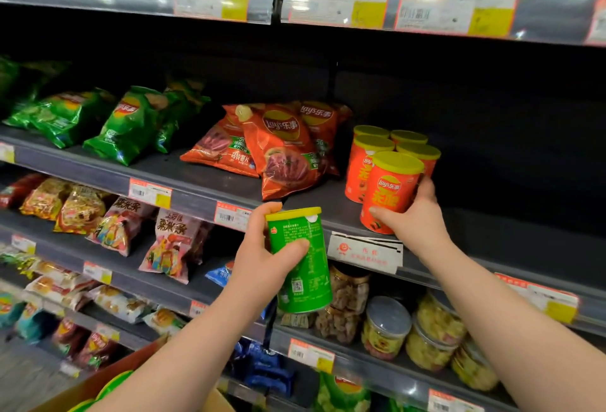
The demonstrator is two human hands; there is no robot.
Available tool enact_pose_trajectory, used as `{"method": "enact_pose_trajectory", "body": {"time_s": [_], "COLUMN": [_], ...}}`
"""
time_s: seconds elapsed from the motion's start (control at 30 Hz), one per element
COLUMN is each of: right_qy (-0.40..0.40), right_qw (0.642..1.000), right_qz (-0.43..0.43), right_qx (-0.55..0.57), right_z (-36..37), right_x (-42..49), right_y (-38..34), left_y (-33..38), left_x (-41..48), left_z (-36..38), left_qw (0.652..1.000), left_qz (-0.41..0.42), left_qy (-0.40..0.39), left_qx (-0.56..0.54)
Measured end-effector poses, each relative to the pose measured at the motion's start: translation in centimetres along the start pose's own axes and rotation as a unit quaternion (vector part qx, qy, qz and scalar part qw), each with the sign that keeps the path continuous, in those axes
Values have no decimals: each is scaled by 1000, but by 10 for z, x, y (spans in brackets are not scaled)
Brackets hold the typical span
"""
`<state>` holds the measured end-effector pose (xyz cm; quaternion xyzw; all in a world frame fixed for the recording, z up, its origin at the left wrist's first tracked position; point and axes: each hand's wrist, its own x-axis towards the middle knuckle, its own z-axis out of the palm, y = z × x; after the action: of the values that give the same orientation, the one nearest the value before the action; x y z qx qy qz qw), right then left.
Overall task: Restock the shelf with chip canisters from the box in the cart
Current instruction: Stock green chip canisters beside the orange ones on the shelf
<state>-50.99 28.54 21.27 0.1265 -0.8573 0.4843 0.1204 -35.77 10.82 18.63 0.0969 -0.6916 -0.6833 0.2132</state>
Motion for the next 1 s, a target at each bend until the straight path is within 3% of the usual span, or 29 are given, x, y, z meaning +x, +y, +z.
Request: {"method": "enact_pose_trajectory", "body": {"time_s": [0.23,0.37,0.43,0.57,0.63,0.83,1.0], "right_qy": [7,39,-27,-254,-289,-231,-137], "right_qw": [1000,997,994,952,939,947,961], "right_qz": [2,-64,-83,-44,-20,-7,11], "right_qx": [21,19,72,166,185,224,242], "right_z": [-8,-27,-39,-59,-67,-107,-129], "right_x": [-6,-22,-32,-50,-54,-40,-5], "right_y": [-2,-9,-14,-14,-8,11,31], "left_y": [6,11,14,21,25,31,14], "left_x": [6,8,9,10,12,15,26], "left_z": [13,30,41,71,87,129,150], "left_qw": [999,998,996,989,983,971,922], "left_qz": [21,39,52,95,118,171,299], "left_qy": [-28,-51,-71,-115,-139,-168,-158], "left_qx": [-2,-8,-6,-19,-25,4,187]}}
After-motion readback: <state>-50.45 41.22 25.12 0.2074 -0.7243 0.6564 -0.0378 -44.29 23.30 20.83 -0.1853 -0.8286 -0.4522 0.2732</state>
